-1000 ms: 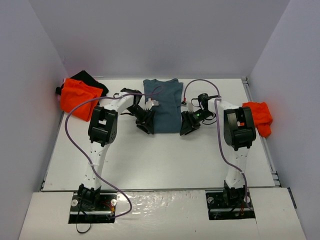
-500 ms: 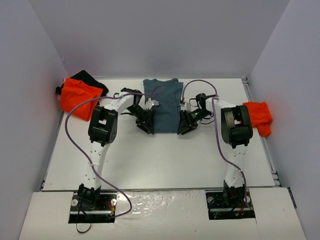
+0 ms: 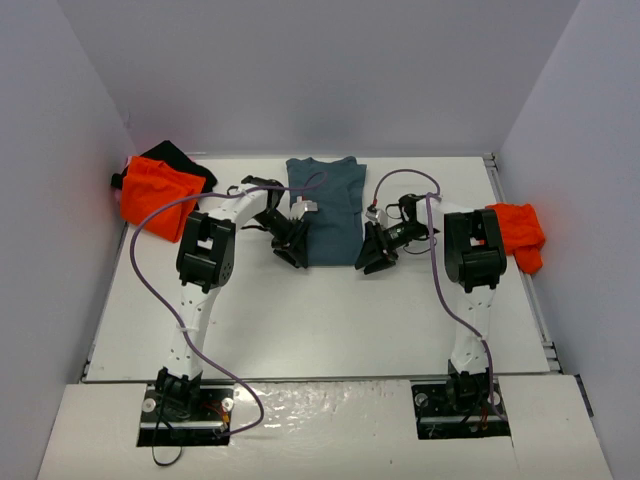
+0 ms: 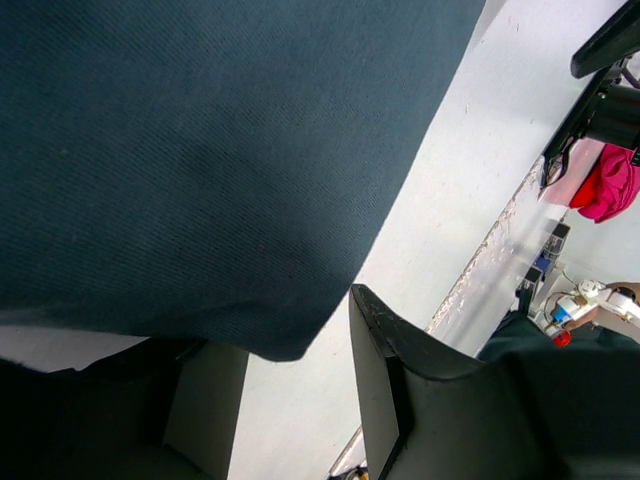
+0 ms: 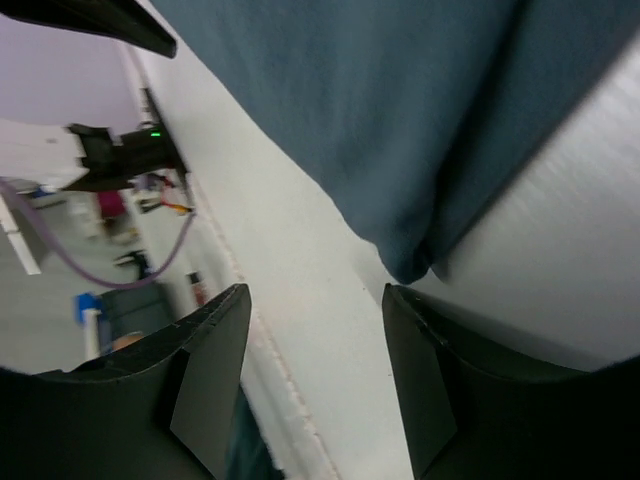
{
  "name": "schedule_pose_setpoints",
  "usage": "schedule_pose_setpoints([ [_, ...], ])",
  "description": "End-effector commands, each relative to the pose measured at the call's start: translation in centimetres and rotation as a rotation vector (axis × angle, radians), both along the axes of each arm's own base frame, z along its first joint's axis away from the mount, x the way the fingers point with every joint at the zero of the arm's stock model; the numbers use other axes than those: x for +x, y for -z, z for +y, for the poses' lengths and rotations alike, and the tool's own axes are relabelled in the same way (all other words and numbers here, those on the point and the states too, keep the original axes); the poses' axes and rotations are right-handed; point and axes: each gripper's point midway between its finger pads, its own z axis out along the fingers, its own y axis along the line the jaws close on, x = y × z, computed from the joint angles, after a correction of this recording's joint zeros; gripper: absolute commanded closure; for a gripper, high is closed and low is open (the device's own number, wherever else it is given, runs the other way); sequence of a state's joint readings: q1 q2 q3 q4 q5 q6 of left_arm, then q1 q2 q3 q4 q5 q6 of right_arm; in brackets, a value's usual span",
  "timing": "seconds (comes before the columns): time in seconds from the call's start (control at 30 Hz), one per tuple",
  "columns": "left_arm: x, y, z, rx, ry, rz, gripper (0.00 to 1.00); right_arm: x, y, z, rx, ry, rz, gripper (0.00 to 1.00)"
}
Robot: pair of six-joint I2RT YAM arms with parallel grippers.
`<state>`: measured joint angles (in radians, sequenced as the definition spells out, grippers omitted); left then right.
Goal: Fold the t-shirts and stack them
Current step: Grab one side of the 2/3 rectangular tshirt with both arms
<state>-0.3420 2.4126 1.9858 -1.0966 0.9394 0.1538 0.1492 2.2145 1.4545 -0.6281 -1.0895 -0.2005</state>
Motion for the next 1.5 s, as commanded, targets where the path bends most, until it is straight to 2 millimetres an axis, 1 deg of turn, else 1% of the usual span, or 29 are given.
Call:
schedule_pose_setpoints([
  [0.0, 0.1, -1.0, -0.1, -0.008, 0.026, -0.041, 0.61, -3.8, 5.5, -3.1, -0.032, 0.034, 0.22, 0.45],
  [0.1, 0.0, -1.0, 0.0, -0.007, 0.026, -0.04, 0.61, -4.1, 6.4, -3.8, -0.007, 0.067, 0.269, 0.46],
  [0.17, 0.0, -0.9, 0.0, -0.008, 0.026, -0.039, 0.61, -4.0, 6.8, -3.9, 0.005, 0.074, 0.282, 0.47],
  [0.3, 0.0, -0.8, 0.0, -0.004, 0.028, -0.037, 0.61, -2.6, 6.6, -3.7, 0.006, 0.08, 0.253, 0.48],
  [0.43, 0.0, -0.8, 0.1, -0.002, 0.031, -0.044, 0.61, -1.2, 6.1, -3.8, -0.01, 0.089, 0.201, 0.49],
  [0.57, 0.0, -0.7, 0.0, -0.003, 0.031, -0.038, 0.61, 0.2, 4.9, -3.8, -0.039, 0.116, 0.142, 0.51],
  [0.63, 0.1, -0.6, -0.1, -0.004, 0.03, -0.035, 0.61, 2.3, 4.1, -4.1, -0.083, 0.157, 0.075, 0.5],
  [0.73, 0.0, -0.5, -0.1, -0.007, 0.031, -0.028, 0.61, 4.9, 3.3, -4.8, -0.14, 0.229, 0.056, 0.48],
  [0.8, 0.0, -0.5, -0.1, -0.009, 0.034, -0.03, 0.61, 5.7, 3.7, -5.1, -0.154, 0.281, 0.107, 0.49],
  [0.9, -0.1, -0.7, -0.1, -0.013, 0.039, -0.032, 0.61, 6.2, 4.5, -5.1, -0.175, 0.299, 0.129, 0.49],
  [1.0, -0.3, -1.1, -0.2, -0.024, 0.043, -0.032, 0.62, 5.9, 5.7, -4.5, -0.175, 0.293, 0.166, 0.49],
  [1.13, -0.3, -1.7, -0.2, -0.038, 0.045, -0.038, 0.62, 4.2, 6.6, -2.5, -0.179, 0.244, 0.187, 0.5],
  [1.3, -0.2, -2.3, -0.2, -0.042, 0.047, -0.052, 0.62, 2.8, 6.1, 0.7, -0.193, 0.161, 0.165, 0.49],
  [1.47, 0.0, -2.8, -0.4, -0.048, 0.051, -0.065, 0.63, 1.6, 6.2, 2.1, -0.211, 0.113, 0.154, 0.48],
])
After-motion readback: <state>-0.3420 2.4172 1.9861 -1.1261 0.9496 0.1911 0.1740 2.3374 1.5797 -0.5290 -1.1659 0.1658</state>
